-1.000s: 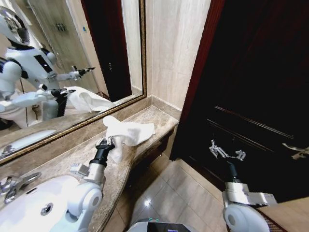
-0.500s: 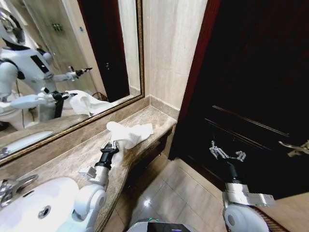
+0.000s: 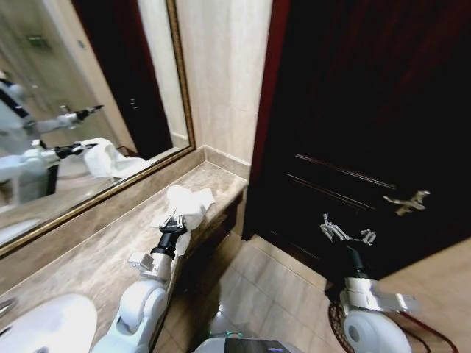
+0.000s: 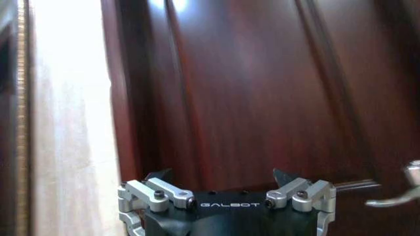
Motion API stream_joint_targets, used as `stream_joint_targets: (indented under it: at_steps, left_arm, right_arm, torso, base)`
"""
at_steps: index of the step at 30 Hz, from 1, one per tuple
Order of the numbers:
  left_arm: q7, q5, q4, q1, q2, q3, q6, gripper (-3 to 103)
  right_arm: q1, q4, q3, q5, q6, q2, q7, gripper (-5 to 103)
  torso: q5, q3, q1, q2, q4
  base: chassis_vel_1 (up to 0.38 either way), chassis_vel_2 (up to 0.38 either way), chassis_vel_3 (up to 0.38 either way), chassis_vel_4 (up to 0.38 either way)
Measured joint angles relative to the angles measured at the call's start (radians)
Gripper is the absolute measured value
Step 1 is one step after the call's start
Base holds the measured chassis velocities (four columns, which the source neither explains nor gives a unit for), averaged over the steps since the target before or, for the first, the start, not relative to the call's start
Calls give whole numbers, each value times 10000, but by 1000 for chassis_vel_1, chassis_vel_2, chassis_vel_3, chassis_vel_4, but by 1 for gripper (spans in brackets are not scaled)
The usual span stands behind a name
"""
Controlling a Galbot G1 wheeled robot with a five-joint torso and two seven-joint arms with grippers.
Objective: Discard the used towel into the hamper.
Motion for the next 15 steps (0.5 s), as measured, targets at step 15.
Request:
stream_joint_targets:
  at_steps: [15]
  left_arm:
    - [7,-237,216,-407,121,278,22,2]
  right_arm:
    - [27,-93,141,1,47,15,-10,100]
  torso:
    - [0,0,-1,0,0]
  base:
    - [-127,-132,-119,-119]
